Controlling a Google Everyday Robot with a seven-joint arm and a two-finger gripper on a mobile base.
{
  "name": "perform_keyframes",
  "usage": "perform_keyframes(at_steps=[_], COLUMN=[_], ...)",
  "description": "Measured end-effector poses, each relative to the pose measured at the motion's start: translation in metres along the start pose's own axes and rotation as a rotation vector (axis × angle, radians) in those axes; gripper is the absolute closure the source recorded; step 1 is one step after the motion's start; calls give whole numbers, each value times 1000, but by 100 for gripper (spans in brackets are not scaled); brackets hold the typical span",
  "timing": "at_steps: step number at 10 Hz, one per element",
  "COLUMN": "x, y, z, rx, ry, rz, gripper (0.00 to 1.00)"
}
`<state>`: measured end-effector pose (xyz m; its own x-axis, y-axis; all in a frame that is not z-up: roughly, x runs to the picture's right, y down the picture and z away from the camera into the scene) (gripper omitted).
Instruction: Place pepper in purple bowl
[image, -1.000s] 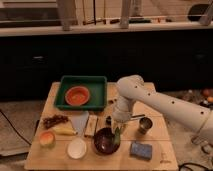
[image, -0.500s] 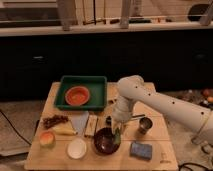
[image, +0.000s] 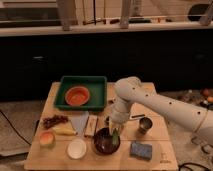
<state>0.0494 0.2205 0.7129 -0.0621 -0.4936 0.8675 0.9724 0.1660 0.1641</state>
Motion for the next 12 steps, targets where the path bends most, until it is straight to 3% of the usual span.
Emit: perform_keyframes(at_steps=[5,11,12], x=[0,-8,-8], y=[-17,-32,-32], z=[11,15,15], rx=[-5,-32,-36], ry=[-31,-23,-23], rz=[-54,-91,-90], gripper=[100,99,94])
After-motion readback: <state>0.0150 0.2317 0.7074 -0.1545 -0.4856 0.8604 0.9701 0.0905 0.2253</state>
